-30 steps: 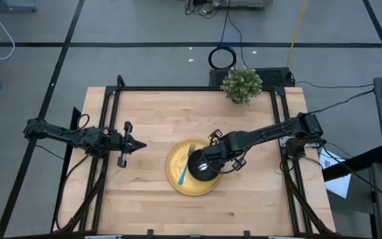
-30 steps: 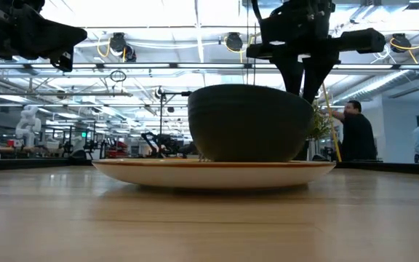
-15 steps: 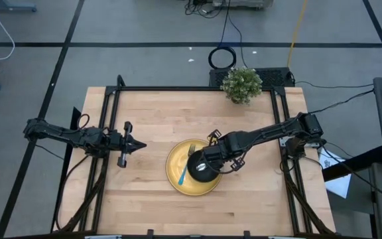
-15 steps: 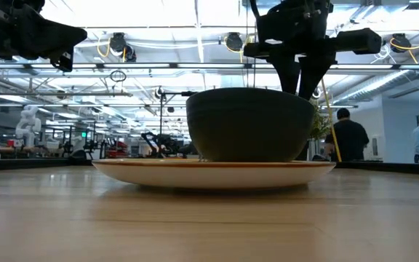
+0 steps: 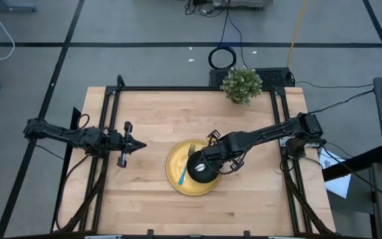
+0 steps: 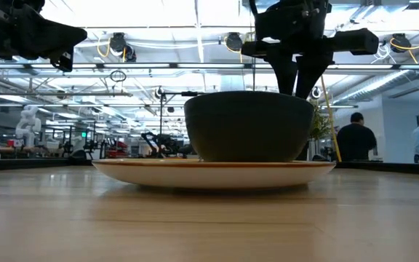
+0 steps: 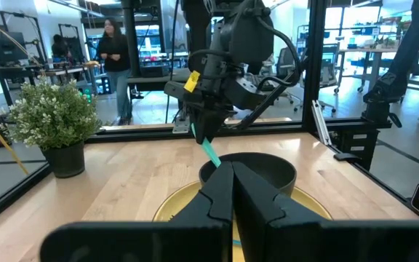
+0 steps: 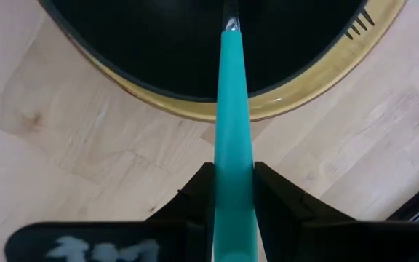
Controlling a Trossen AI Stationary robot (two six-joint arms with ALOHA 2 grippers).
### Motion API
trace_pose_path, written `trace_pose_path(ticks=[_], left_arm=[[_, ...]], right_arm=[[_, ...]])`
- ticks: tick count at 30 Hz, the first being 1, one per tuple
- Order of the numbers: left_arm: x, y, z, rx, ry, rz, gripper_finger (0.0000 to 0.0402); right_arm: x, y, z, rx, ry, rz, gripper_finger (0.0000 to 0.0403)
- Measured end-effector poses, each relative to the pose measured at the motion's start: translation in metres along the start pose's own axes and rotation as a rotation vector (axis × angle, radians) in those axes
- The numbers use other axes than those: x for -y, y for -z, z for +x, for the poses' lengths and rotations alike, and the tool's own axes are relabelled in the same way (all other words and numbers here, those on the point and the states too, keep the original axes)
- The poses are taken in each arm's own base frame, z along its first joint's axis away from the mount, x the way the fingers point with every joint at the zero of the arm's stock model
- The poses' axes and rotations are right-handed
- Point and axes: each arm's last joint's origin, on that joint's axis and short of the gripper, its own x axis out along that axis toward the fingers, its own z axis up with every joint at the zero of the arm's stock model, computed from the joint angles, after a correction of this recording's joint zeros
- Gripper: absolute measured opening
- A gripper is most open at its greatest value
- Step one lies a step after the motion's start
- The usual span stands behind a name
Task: Set table place
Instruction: Put the blue spoon into the black bowl
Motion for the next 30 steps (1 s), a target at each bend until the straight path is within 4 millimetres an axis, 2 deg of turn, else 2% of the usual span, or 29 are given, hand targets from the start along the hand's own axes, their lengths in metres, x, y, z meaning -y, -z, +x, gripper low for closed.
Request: trace_pose_path(ticks=[16, 30], left_arm=[[0.0, 0.0, 0.0, 0.0, 0.0, 0.0, 0.0008], [0.0, 0.0, 0.0, 0.0, 0.0, 0.0, 0.0008]], right_arm=[[-0.0038, -0.0023, -0.0013, 0.005, 0.001, -0.033, 0.0059], [-0.0091, -0.0052, -0.0031, 0.007, 0.006, -0.129, 0.006]])
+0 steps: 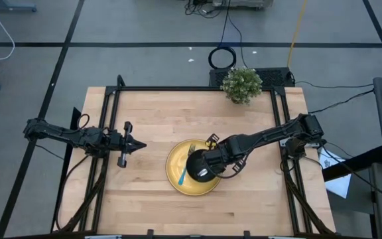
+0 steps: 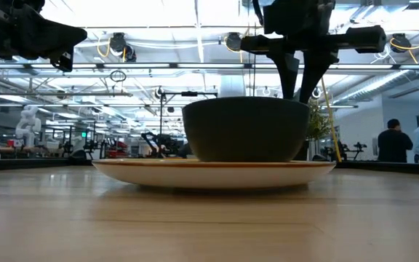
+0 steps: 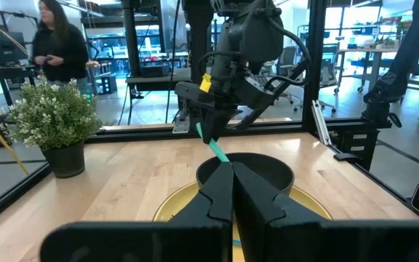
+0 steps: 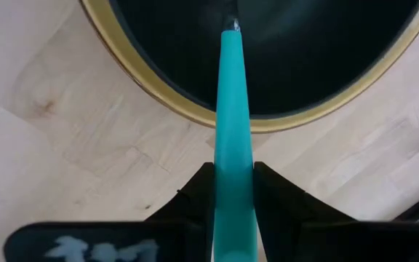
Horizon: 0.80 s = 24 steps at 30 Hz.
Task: Set table place
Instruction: Put the blue spoon into the black bowl
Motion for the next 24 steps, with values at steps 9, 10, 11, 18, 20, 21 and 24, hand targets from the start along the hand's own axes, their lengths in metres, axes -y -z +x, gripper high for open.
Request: trace_pose_path(ticks=[9, 10, 11, 18, 20, 21, 24], left_arm=[[0.0, 0.0, 0.0, 0.0, 0.0, 0.0, 0.0008], [0.0, 0.0, 0.0, 0.0, 0.0, 0.0, 0.0008], [0.0, 0.0, 0.0, 0.0, 0.0, 0.0, 0.0008], [0.0, 0.0, 0.0, 0.0, 0.0, 0.0, 0.0008], [0.0, 0.0, 0.0, 0.0, 0.0, 0.0, 0.0008], [0.0, 0.0, 0.0, 0.0, 0.0, 0.0, 0.0008], [0.0, 0.0, 0.0, 0.0, 0.0, 0.0, 0.0008]], right_arm=[[0.0004, -0.0005, 0.0, 0.005, 0.004, 0.0, 0.006], [0.0005, -0.0006, 0.0, 0.006, 0.005, 0.001, 0.0061], [0.0006, -0.0008, 0.0, 0.007, 0.006, 0.002, 0.0061], [0.0013, -0.0018, 0.0, 0.018, 0.013, 0.008, 0.0061], [0.0014, -0.002, 0.0, 0.02, 0.015, 0.007, 0.0061], [0.0016, -0.0022, 0.0, 0.022, 0.016, 0.006, 0.0061], [0.0011, -0.0028, -0.0003, 0.024, 0.018, -0.012, 0.0061]])
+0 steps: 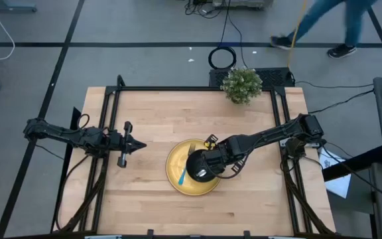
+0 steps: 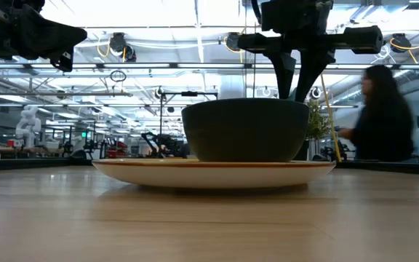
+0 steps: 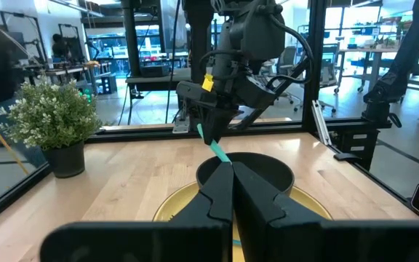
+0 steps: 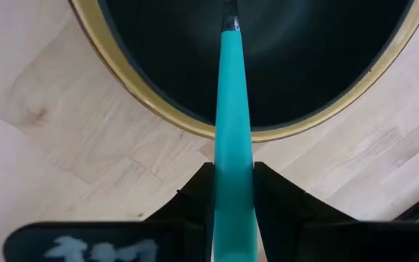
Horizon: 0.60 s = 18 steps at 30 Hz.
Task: Set table place
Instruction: Put the blue spoon into the black bowl
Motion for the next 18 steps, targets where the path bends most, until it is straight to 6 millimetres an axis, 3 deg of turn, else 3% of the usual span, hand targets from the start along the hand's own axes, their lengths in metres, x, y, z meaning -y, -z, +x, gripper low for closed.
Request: trace_pose_path(ticks=[7, 18], left_arm=[[0.0, 0.0, 0.0, 0.0, 0.0, 0.0, 0.0008], [0.0, 0.0001, 0.0, -0.001, 0.0, 0.0, 0.0008]], right_arm=[[-0.0068, -0.0062, -0.002, -0.019, 0.04, -0.142, 0.0061], [-0.0057, -0.0093, 0.0056, -0.05, 0.044, -0.181, 0.0061]])
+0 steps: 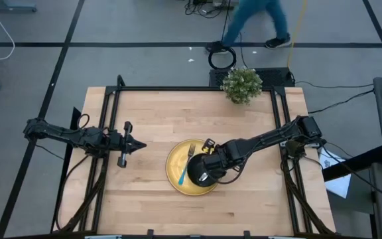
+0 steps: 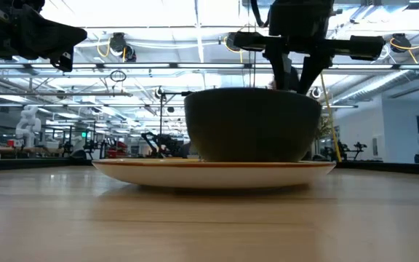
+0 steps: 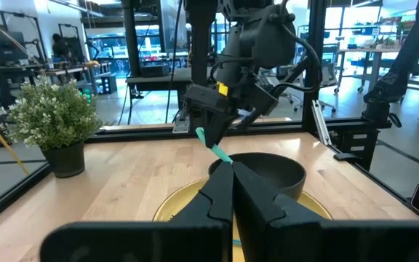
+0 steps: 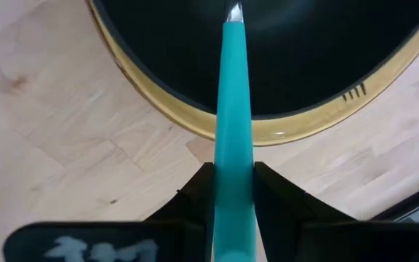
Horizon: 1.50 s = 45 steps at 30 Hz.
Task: Set table place
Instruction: Put the blue spoon into the black bowl
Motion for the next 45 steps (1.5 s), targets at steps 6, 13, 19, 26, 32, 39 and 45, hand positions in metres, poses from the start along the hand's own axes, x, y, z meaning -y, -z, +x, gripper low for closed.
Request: trace_pose_path(ticks=[6, 13, 19, 26, 32, 39, 45], left_arm=[[0.0, 0.0, 0.0, 0.0, 0.0, 0.0, 0.0008], [0.0, 0.0, 0.0, 0.0, 0.0, 0.0, 0.0008], [0.0, 0.0, 0.0, 0.0, 0.0, -0.004, 0.0008], [0.0, -0.0001, 0.0, 0.001, 0.0, -0.004, 0.0008], [0.0, -0.0001, 0.0, 0.001, 0.0, -0.004, 0.0008], [0.0, -0.0001, 0.0, 0.001, 0.0, -0.004, 0.0008], [0.0, -0.0001, 0.0, 0.001, 0.0, -0.004, 0.0008]], right_arm=[[0.001, 0.0001, 0.0001, -0.009, 0.018, -0.017, 0.0061], [0.0013, 0.0004, 0.0002, -0.014, 0.021, -0.012, 0.0061], [0.0013, 0.0003, 0.0003, -0.012, 0.021, 0.005, 0.0062], [0.0012, 0.0002, 0.0003, -0.005, 0.014, 0.018, 0.0062], [0.0024, 0.0015, 0.001, -0.005, 0.012, 0.043, 0.0062], [0.0026, 0.0015, 0.001, -0.005, 0.013, 0.042, 0.0076], [0.0029, 0.001, 0.0012, 0.0, 0.017, 0.042, 0.0091]])
